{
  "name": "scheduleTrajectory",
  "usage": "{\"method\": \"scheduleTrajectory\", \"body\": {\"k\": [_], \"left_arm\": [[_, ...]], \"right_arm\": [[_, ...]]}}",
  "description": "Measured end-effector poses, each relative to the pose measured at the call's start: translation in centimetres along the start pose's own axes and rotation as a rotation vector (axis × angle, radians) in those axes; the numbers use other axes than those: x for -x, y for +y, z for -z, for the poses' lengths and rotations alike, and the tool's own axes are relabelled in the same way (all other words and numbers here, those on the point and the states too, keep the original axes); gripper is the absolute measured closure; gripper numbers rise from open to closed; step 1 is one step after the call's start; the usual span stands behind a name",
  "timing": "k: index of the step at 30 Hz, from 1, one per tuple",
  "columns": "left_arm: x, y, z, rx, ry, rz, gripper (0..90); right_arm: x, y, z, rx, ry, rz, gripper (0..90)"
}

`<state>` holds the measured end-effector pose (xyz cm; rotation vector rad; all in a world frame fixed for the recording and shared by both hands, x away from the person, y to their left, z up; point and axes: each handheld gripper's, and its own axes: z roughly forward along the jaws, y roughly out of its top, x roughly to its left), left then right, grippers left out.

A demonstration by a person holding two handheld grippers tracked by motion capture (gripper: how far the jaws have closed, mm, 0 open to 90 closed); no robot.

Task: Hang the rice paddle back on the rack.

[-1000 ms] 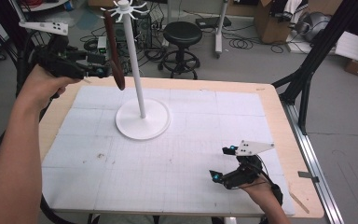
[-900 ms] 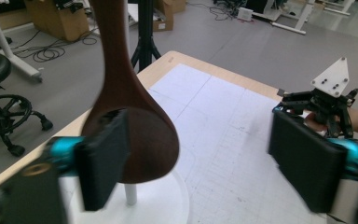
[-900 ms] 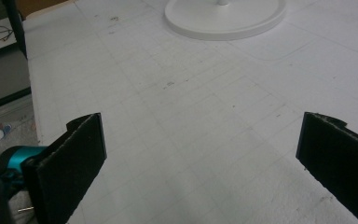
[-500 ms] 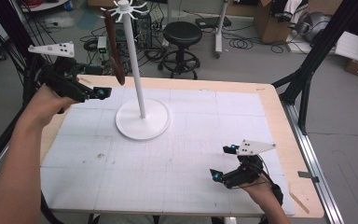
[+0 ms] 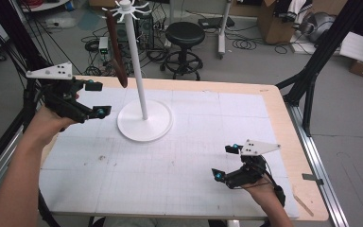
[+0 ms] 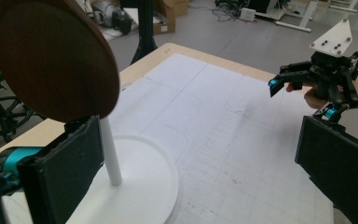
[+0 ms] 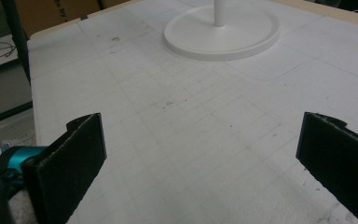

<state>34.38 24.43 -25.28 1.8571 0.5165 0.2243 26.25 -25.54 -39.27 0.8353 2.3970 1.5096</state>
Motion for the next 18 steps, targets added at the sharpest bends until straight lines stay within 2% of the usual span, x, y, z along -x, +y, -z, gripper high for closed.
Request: {"method": "scheduleTrajectory", "body": {"k": [7, 13, 18], "left_arm": [[0.9, -1.9, 0.2, 0.024, 0.006, 0.009, 1.7], [1.6, -3.8, -0.3, 0.010, -0.005, 0.017, 1.7], [2.0, -5.0, -0.5, 0.015, 0.006, 0.015, 1.7]], "right_arm": [[0.0, -0.1, 0.3, 0.010, -0.012, -0.009, 0.4], [0.1, 0.0, 0.5, 0.026, -0.017, -0.012, 0.4], [0.2, 0.0, 0.6, 0.036, -0.024, -0.017, 0.4]]}}
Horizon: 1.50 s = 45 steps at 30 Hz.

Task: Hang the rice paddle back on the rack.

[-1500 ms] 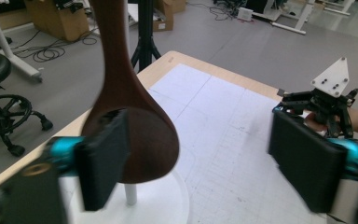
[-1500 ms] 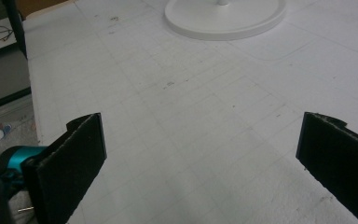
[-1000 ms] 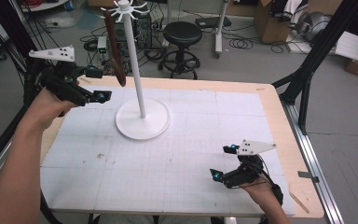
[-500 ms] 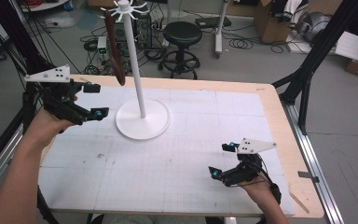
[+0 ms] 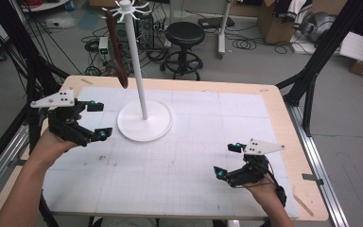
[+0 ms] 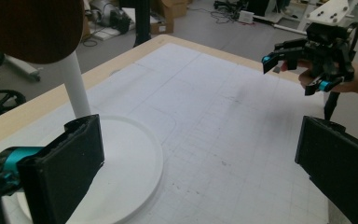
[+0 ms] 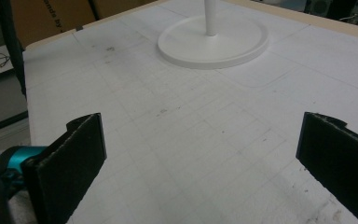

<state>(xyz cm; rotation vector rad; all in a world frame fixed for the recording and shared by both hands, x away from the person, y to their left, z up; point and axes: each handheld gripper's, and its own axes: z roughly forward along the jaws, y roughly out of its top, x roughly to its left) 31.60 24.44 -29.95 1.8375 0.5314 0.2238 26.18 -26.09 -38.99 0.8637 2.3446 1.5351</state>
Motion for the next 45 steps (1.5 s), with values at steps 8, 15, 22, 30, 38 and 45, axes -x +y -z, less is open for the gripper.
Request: {"method": "scheduleTrajectory", "body": {"k": [8, 15, 22, 30, 38, 45], "left_arm": [[0.8, -2.0, -0.5, -0.016, -0.014, -0.001, 1.7], [1.1, -3.9, -1.2, -0.023, -0.043, 0.007, 1.7], [1.5, -5.0, -1.6, -0.043, -0.049, -0.014, 1.7], [1.8, -6.4, -1.9, -0.066, -0.057, -0.004, 1.7], [1.7, -7.7, -2.0, -0.070, -0.047, 0.007, 1.7], [1.6, -8.4, -2.2, -0.081, -0.040, 0.006, 1.7]], "right_arm": [[-0.2, -0.2, 0.3, -0.001, -0.012, 0.002, 0.4], [-0.4, -0.2, 0.6, 0.004, -0.024, 0.007, 0.4], [-0.5, -0.3, 0.7, 0.007, -0.023, 0.005, 0.4], [-0.6, -0.3, 0.7, 0.005, -0.025, 0.011, 0.4], [-0.6, -0.4, 0.8, 0.004, -0.027, 0.010, 0.4], [-0.5, -0.5, 1.0, 0.005, -0.035, 0.012, 0.4]]}}
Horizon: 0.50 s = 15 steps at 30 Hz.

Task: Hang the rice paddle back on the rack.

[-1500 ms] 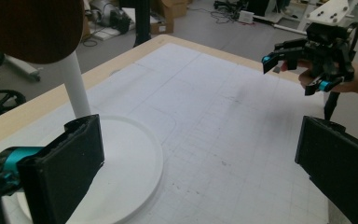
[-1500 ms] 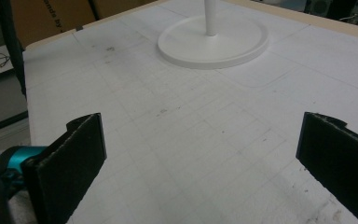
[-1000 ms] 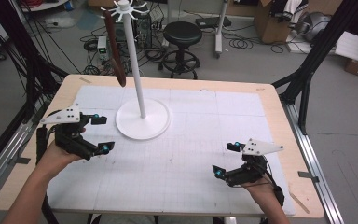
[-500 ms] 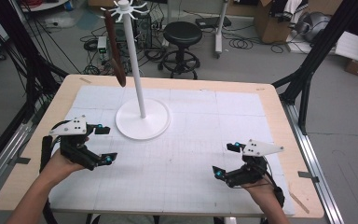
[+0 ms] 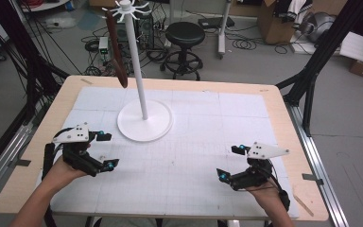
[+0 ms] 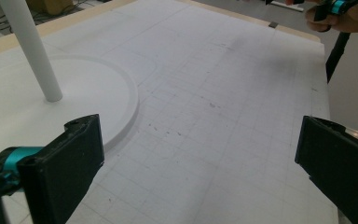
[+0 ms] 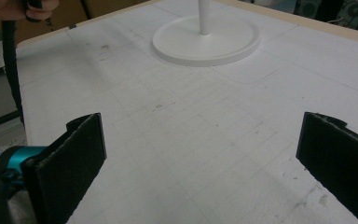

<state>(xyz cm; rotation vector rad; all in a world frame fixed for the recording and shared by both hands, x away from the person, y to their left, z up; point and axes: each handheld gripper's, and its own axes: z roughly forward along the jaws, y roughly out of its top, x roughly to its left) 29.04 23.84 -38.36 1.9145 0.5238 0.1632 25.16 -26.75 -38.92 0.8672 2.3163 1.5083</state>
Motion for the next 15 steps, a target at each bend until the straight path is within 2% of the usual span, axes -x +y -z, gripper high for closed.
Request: {"method": "scheduleTrajectory", "body": {"k": [12, 15], "left_arm": [[-0.21, -0.50, -0.04, 0.005, 0.005, 0.017, 1.7], [-0.20, -0.74, 0.06, 0.003, 0.018, 0.017, 1.7]], "right_arm": [[0.08, -0.26, 0.34, 0.000, -0.016, -0.005, 0.4], [0.12, -0.27, 0.23, -0.002, -0.016, -0.010, 0.4]]}}
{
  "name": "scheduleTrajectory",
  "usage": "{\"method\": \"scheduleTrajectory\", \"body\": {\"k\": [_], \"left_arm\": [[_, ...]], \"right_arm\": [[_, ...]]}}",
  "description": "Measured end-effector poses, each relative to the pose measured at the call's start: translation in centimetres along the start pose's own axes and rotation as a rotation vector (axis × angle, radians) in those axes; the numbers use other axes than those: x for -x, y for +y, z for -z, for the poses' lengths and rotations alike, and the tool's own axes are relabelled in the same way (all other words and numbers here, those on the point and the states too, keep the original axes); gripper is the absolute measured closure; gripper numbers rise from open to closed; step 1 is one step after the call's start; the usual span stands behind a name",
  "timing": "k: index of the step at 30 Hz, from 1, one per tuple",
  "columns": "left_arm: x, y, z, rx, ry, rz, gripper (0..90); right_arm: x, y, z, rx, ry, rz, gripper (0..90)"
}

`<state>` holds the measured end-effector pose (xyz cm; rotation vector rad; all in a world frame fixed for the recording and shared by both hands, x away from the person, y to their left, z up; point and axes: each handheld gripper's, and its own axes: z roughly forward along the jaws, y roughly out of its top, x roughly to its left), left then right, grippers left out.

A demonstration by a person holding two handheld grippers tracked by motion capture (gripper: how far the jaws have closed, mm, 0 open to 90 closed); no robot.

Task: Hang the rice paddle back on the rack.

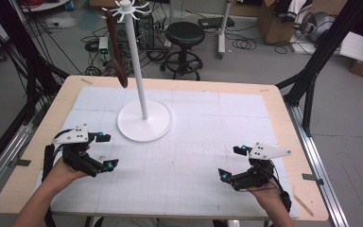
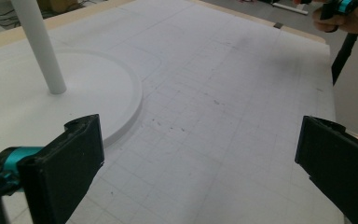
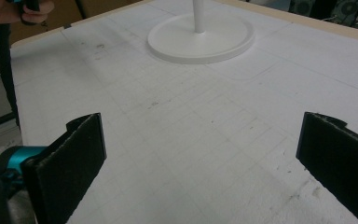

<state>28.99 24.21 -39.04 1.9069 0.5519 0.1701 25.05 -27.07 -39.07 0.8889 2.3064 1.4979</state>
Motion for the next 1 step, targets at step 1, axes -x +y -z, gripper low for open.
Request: {"method": "scheduleTrajectory", "body": {"k": [1], "left_arm": [[-0.02, -0.05, -0.01, -0.004, 0.003, 0.001, 1.7]], "right_arm": [[0.01, -0.02, -0.06, -0.003, -0.001, 0.000, 0.4]]}}
